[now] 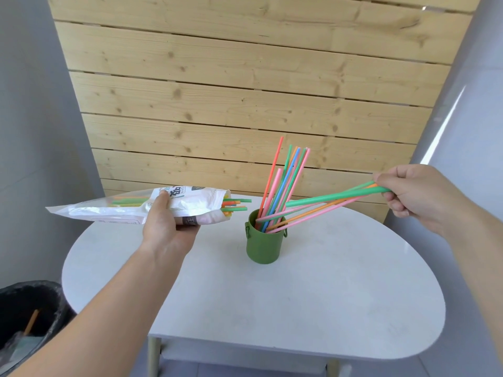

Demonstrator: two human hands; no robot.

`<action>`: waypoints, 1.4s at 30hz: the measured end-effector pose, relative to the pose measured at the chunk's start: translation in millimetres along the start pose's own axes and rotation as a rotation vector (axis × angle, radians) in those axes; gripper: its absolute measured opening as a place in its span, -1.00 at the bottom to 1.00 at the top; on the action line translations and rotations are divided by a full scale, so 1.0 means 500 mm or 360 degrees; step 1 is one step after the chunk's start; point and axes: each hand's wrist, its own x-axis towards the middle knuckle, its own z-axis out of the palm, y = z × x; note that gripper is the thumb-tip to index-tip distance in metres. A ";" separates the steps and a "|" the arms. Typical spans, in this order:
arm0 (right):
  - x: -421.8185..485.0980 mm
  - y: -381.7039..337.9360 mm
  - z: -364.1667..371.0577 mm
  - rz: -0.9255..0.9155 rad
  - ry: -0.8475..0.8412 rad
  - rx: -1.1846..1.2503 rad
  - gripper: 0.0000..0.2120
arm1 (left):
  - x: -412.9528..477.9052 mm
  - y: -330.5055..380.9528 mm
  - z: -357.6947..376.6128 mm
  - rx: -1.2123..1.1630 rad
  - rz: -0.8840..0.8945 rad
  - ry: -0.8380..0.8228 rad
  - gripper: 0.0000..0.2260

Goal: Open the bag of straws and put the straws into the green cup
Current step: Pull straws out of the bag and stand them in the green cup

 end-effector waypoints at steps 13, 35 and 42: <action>0.011 -0.037 0.070 -0.0140 0.0026 -0.0140 -0.82 | -0.008 -0.007 0.002 0.0028 -0.0018 -0.0010 -0.74; 0.046 -0.088 0.309 -0.0668 0.0155 -0.0455 -0.47 | -0.001 0.031 -0.026 0.0030 -0.0015 0.0055 -0.82; 0.040 -0.068 0.327 -0.0662 0.0116 -0.0352 -0.38 | -0.003 0.030 -0.024 0.0022 -0.0016 0.0034 -0.71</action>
